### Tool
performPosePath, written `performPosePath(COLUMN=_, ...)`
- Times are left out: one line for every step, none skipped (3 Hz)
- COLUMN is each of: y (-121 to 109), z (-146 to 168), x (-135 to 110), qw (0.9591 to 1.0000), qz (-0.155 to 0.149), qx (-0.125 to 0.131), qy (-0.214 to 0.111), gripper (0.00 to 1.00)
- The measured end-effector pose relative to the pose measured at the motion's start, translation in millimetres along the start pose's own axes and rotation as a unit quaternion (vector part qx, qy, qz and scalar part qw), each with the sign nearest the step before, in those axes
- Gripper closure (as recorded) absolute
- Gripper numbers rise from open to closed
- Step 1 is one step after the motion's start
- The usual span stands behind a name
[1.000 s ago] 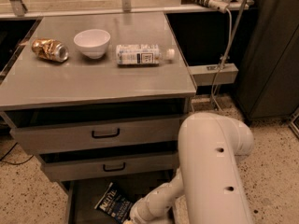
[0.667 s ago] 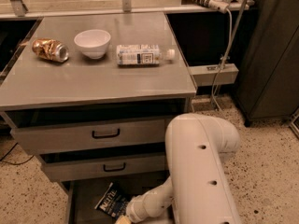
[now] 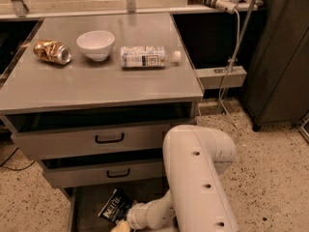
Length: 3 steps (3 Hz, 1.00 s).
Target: Pick blue chip bag from bottom drawer and place on counter
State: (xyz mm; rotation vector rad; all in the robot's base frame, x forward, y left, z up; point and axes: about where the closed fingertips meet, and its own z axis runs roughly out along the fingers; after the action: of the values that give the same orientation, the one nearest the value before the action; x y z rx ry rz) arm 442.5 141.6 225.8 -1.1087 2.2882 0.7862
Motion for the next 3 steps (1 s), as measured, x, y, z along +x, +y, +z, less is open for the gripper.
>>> performPosePath(y=-11, z=16, x=1, qw=0.9998, qz=0.001, qx=0.01, qy=-0.016, gripper=0.0)
performPosePath(y=-25, z=30, x=5, qw=0.9994, qz=0.007, qx=0.015, qy=-0.031, gripper=0.0)
performPosePath(y=-40, z=46, x=10, qw=0.9993, qz=0.008, qx=0.019, qy=-0.032, gripper=0.0)
